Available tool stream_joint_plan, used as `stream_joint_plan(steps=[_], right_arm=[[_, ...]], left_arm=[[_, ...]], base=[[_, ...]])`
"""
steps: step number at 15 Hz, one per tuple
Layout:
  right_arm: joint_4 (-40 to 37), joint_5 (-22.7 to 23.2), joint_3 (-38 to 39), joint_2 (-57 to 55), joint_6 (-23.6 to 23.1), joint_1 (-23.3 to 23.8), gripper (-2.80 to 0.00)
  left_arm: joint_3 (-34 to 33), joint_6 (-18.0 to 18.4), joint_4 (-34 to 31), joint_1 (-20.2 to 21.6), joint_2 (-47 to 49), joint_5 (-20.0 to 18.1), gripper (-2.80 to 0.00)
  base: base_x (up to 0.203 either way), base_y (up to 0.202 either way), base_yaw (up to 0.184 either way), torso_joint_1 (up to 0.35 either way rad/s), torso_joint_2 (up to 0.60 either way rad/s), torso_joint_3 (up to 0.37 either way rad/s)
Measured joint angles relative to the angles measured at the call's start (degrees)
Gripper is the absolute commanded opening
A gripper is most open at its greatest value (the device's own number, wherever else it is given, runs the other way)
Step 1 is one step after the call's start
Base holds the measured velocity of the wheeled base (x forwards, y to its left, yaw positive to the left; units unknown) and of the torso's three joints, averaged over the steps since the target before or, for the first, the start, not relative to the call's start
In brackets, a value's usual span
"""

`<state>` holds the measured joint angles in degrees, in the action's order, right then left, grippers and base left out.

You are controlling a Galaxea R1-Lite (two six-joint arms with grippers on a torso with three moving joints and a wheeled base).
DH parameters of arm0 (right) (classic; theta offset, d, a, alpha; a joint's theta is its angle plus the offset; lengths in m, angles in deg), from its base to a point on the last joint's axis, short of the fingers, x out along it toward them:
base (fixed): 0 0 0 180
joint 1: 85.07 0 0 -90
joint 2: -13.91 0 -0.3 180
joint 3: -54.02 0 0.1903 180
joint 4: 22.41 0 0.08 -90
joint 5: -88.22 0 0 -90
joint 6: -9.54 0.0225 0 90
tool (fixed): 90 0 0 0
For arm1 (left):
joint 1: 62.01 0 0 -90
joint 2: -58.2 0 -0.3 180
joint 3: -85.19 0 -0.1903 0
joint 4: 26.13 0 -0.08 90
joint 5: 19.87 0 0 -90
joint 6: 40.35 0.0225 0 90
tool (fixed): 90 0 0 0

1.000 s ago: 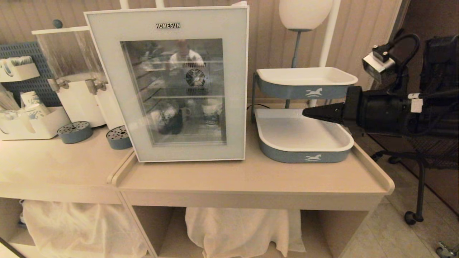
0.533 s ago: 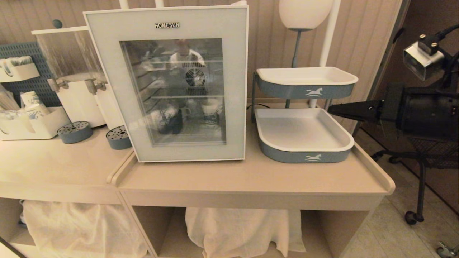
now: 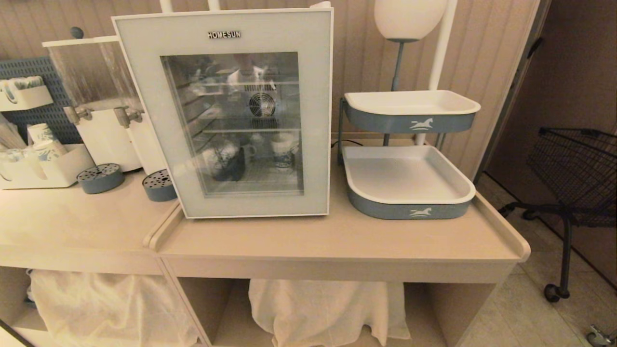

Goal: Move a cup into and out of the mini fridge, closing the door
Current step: Open the freezer door

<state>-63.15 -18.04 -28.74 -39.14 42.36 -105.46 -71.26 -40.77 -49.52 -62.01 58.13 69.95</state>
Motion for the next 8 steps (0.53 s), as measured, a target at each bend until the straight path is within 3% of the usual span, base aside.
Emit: stream_joint_plan(steps=[2,4,6,8], right_arm=[[-6.4,-9.4,-0.3,7.4,-0.3,2.6,-2.8],[-10.6,-14.0,0.2,14.8,-2.1,7.0,-2.8],[-13.1,-13.9,1.5,22.6,-5.1,11.7,-2.8],[-14.6,-11.1,3.0,30.0,-8.5,15.6,-2.8]], left_arm=[[0.0,0.0,0.0,0.0,0.0,0.0,-2.8],[0.0,0.0,0.0,0.0,0.0,0.0,-2.8],[0.0,0.0,0.0,0.0,0.0,0.0,-2.8],[0.0,0.0,0.0,0.0,0.0,0.0,-2.8]], base=[[0.0,0.0,0.0,0.0,0.0,0.0],[0.0,0.0,0.0,0.0,0.0,0.0],[0.0,0.0,0.0,0.0,0.0,0.0],[0.0,0.0,0.0,0.0,0.0,0.0]])
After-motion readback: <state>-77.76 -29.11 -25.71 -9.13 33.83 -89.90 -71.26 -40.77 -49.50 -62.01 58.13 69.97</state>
